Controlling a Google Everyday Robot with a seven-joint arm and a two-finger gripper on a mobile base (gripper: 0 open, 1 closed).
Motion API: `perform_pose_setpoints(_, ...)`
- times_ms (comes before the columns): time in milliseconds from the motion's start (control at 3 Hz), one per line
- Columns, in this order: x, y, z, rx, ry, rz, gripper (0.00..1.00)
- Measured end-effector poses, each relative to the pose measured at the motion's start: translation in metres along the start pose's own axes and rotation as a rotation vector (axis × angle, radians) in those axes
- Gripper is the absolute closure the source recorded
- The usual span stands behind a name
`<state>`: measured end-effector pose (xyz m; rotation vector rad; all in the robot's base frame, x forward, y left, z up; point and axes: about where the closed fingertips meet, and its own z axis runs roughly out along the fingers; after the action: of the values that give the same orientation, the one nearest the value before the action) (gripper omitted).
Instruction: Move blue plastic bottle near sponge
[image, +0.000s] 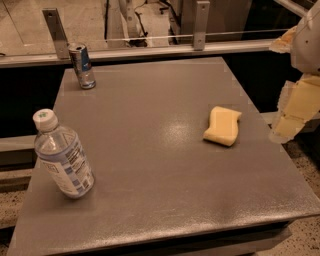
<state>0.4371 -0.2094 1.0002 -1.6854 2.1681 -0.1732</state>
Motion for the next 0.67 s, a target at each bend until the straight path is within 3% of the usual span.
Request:
perform_pose_setpoints(333,0.0,0.0,0.0,0.0,0.0,0.0,0.0)
perform_pose_setpoints(667,-0.03,0.014,0.016,-0.037,-0.067,-0.043,0.0)
